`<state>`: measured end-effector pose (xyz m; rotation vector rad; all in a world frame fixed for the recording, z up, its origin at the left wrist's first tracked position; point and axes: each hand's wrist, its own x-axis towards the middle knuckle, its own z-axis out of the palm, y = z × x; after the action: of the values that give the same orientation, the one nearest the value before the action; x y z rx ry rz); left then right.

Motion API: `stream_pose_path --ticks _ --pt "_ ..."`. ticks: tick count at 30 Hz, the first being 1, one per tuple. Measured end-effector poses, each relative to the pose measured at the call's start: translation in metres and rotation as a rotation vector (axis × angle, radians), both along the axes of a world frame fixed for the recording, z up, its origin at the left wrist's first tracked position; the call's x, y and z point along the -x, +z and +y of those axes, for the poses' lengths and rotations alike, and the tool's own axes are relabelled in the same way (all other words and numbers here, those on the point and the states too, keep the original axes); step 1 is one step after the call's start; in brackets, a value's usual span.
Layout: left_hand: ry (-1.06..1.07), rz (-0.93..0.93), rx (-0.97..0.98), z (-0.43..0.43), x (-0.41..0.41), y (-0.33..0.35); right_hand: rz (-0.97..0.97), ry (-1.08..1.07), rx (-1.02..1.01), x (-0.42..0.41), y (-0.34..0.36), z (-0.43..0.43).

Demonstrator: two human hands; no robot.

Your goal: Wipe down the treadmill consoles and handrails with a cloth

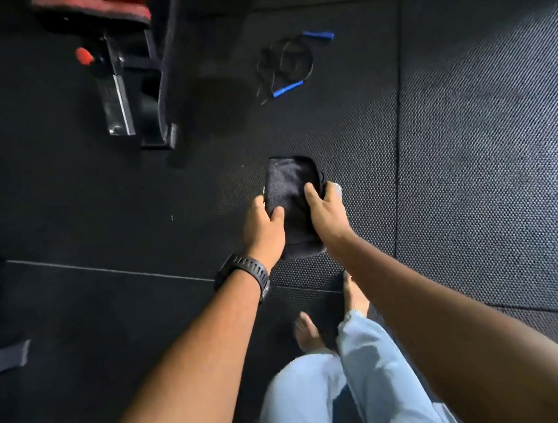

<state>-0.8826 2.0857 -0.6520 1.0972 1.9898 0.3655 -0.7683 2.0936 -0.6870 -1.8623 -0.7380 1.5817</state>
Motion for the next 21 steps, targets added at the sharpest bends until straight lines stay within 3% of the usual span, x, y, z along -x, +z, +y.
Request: stream_pose_path --ticks 6,14,21 --pt "-0.051 -0.073 0.12 0.045 0.021 -0.117 -0.073 0.014 0.086 0.014 -0.113 0.037" --pt "-0.164 -0.181 0.265 0.071 0.055 -0.309 -0.162 -0.005 0.21 0.034 -0.314 0.057" --pt "-0.255 -0.174 0.439 0.097 0.078 -0.398 -0.287 0.071 0.307 0.044 -0.405 0.063"
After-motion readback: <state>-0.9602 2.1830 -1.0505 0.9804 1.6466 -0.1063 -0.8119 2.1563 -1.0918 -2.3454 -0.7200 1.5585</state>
